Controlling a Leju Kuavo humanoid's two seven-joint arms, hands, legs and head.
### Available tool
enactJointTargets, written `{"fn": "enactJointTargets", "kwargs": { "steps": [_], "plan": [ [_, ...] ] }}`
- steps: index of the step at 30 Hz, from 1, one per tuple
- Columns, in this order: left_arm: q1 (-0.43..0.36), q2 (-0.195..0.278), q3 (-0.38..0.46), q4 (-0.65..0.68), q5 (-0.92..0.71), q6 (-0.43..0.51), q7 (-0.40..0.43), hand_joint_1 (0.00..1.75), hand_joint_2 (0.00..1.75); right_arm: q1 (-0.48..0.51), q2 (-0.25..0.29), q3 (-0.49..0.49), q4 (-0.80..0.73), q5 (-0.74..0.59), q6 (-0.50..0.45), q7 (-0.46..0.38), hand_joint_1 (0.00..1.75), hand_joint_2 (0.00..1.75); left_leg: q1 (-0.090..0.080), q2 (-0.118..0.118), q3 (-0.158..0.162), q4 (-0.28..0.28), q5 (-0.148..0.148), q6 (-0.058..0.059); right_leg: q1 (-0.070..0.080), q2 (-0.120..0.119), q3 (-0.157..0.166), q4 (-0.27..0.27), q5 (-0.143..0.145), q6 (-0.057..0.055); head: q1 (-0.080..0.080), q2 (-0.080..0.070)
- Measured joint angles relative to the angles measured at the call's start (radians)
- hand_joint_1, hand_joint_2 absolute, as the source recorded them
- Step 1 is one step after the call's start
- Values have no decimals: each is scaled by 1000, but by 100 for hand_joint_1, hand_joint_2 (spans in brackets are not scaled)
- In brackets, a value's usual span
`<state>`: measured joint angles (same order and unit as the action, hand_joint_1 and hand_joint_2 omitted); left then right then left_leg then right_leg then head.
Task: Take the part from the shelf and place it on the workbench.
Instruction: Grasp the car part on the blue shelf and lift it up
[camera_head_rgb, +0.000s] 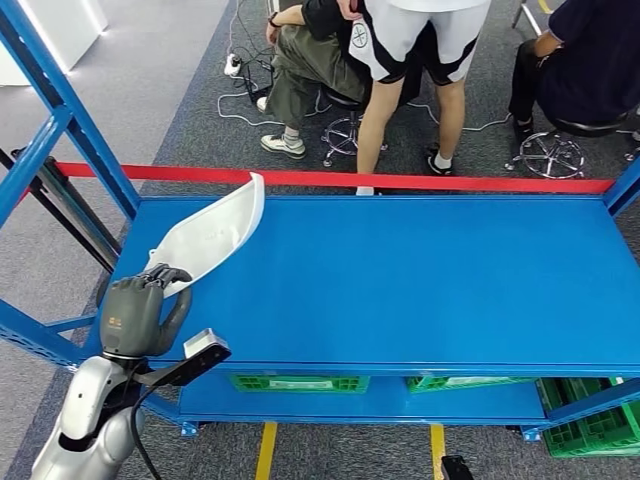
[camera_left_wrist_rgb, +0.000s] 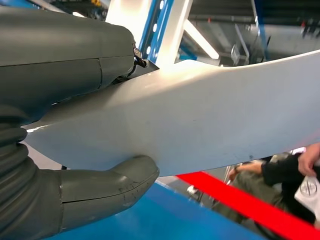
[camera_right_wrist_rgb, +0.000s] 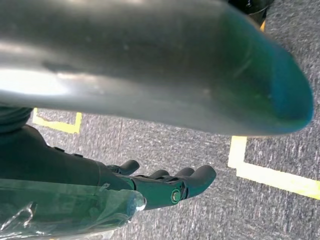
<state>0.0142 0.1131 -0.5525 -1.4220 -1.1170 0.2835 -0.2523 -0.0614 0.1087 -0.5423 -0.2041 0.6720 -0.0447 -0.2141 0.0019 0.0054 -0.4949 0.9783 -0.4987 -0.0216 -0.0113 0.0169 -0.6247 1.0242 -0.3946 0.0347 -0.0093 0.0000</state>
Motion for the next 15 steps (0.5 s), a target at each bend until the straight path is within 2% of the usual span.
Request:
{"fn": "enactJointTargets", "kwargs": {
  "steps": [4, 5, 6, 7, 9, 10, 11, 12, 13, 14, 15],
  "plan": [
    [10, -8, -18, -25, -24, 14, 16, 164, 175, 3, 1, -10, 0, 4, 5, -2, 0, 0, -1, 2, -3, -4, 15, 16, -3, 1, 0, -9, 11, 17, 0, 0],
    [10, -11, -22, -29, -27, 15, 18, 164, 175, 3, 1, -12, 0, 4, 6, -2, 0, 0, 3, 4, -2, -12, 25, 22, -1, 0, -5, -4, 4, 21, 1, 0],
    [10, -14, -24, -32, -29, 15, 20, 164, 175, 3, 0, -14, 0, 5, 8, -2, 0, 0, 8, 6, -3, -21, 33, 25, 0, -1, -15, 19, -16, 25, 4, 0],
    [10, -17, -26, -33, -31, 16, 22, 164, 175, 3, 0, -15, 0, 6, 10, -3, 0, 0, 12, 9, -4, -27, 39, 27, 0, -3, -35, 64, -48, 28, 7, 0],
    [11, -18, -28, -33, -33, 16, 25, 164, 175, 4, 0, -19, 0, 7, 13, -3, 0, 0, 14, 12, -8, -28, 43, 27, -4, -7, -82, 196, -116, 37, 12, 0],
    [12, -19, -30, -33, -33, 16, 26, 164, 175, 5, 0, -20, 0, 7, 14, -3, 0, 0, 15, 13, -9, -27, 44, 25, -6, -8, -98, 245, -132, 41, 12, 0],
    [12, -20, -32, -33, -33, 16, 26, 164, 175, 6, 0, -22, 0, 7, 14, -4, 0, 0, 17, 14, -10, -26, 45, 23, -9, -9, -95, 257, -127, 45, 12, 0],
    [12, -20, -34, -33, -34, 16, 26, 164, 175, 7, 0, -23, 0, 7, 14, -4, 0, 0, 19, 14, -11, -24, 45, 20, -11, -10, -74, 228, -106, 50, 12, 0],
    [12, -21, -35, -33, -34, 16, 26, 164, 175, 7, 0, -25, 0, 7, 14, -4, 0, 0, 23, 14, -12, -19, 44, 15, -14, -13, -35, 165, -74, 55, 12, 0],
    [12, -22, -37, -33, -34, 16, 26, 164, 175, 5, 1, -26, 0, 7, 14, -4, 0, 0, 26, 14, -15, -15, 42, 8, -15, -16, 8, 97, -55, 61, 14, 0],
    [12, -22, -37, -33, -34, 16, 26, 164, 175, 3, 2, -27, 0, 7, 15, -4, 0, 0, 26, 14, -19, -9, 40, 0, -15, -17, 39, 45, -42, 59, 17, 0]
  ]
}}
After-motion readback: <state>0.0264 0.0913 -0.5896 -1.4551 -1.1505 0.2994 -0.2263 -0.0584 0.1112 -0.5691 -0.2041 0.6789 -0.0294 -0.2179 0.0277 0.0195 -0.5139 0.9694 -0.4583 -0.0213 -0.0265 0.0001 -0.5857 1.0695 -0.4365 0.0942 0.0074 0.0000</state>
